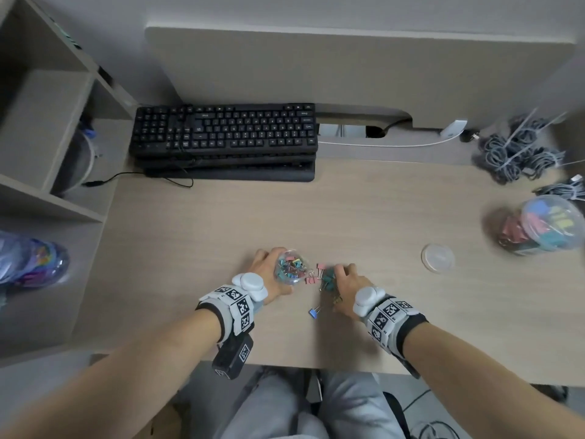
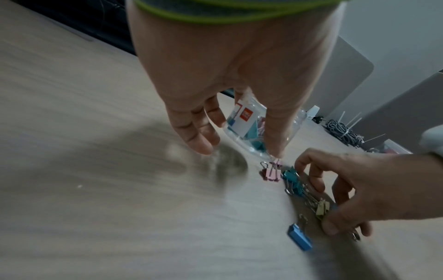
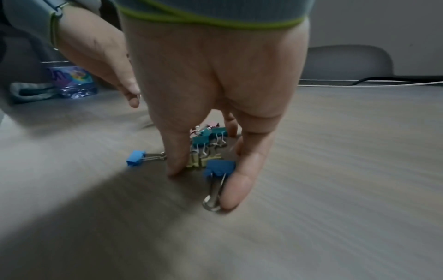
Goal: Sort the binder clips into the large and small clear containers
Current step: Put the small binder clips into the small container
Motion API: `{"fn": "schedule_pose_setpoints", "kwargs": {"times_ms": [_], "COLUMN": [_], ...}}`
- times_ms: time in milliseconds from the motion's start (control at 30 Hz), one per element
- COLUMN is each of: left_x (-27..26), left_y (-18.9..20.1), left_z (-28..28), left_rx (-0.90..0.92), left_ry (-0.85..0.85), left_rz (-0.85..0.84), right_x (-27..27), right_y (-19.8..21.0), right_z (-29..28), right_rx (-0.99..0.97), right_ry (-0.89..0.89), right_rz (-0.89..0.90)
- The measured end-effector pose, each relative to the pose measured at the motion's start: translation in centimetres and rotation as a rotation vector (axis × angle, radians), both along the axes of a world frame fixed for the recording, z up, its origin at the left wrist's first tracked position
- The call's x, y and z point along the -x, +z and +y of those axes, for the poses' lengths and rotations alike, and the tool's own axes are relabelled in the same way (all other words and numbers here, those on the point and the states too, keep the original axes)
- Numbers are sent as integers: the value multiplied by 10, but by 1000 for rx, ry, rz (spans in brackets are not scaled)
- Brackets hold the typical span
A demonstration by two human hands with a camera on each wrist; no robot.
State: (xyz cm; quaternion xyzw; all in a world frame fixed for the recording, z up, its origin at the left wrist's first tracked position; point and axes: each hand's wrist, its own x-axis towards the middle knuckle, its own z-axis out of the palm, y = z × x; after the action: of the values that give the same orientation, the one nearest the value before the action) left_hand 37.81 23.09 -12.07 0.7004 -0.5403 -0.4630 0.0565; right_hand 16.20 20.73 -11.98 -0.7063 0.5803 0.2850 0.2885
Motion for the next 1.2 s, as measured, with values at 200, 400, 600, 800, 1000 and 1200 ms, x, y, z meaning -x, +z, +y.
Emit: {"fn": "schedule_pose_setpoints", "kwargs": {"times_ms": [200,400,600,800,1000,1200], "left_x": [-5,-2,-1,-8,-14,-9], "left_y": [0,7,9,9,5,5], "left_z": [8,6,8,9,8,1], "left_rx": [-13,13,27,20,-12,-22], "left_ry": [-6,16,34,49,45,37], "left_rz": [-29,-9,7,15,19,42], "right_x": [-6,-9,-17,-27,-22,-12], "right_y": [-3,-1,-1,-16,-18,-4], "right_z": [-9,-22,-18,-22,-43,-49], "right_rx": [0,-60,22,66,-24,-1], "right_ry": [-56,-113,-44,60,-39,-182], "right_rz": [-85,-65,-185,-169,-145,-197]}}
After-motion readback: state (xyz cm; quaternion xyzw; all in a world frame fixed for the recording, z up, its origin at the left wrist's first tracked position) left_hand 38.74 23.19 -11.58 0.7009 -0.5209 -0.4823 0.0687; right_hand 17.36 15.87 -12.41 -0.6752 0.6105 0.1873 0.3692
